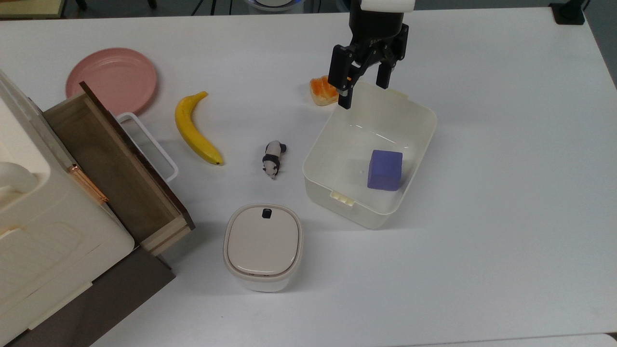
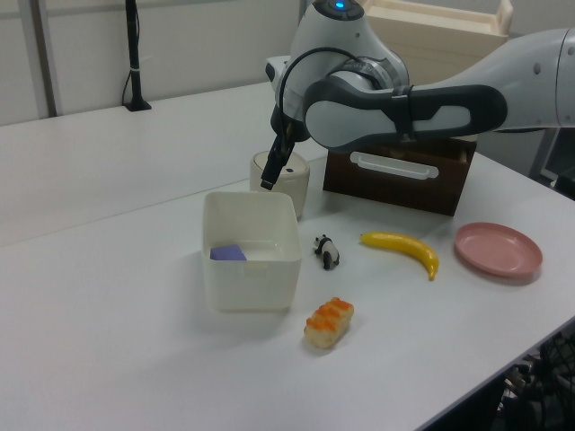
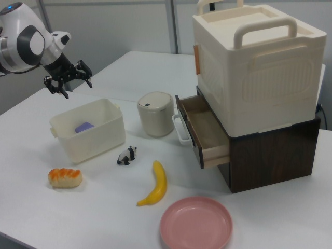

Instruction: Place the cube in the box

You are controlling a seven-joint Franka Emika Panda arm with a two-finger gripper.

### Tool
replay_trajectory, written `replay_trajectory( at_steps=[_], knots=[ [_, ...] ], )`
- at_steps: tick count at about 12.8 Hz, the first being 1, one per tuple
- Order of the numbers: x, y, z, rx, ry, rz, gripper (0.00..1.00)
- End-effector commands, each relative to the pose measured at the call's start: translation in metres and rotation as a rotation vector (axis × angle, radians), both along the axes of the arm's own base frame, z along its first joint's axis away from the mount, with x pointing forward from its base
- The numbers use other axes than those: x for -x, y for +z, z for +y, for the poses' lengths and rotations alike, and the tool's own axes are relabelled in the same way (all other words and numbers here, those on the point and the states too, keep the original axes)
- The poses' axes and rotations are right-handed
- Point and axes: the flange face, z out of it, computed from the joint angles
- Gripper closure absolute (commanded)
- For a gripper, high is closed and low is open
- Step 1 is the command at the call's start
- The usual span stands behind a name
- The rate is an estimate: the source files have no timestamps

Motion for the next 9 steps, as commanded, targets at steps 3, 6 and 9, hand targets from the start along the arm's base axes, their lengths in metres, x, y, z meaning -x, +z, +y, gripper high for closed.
replay_trajectory(
  at_steps=[3,6,9],
  knots=[
    [0.029,0.004,-0.029,0.040,-0.391,0.205,0.00],
    [0.044,0.018,-0.073,0.079,-0.548,0.284,0.00],
    [0.063,0.058,-0.143,-0.100,-0.706,0.334,0.00]
  ],
)
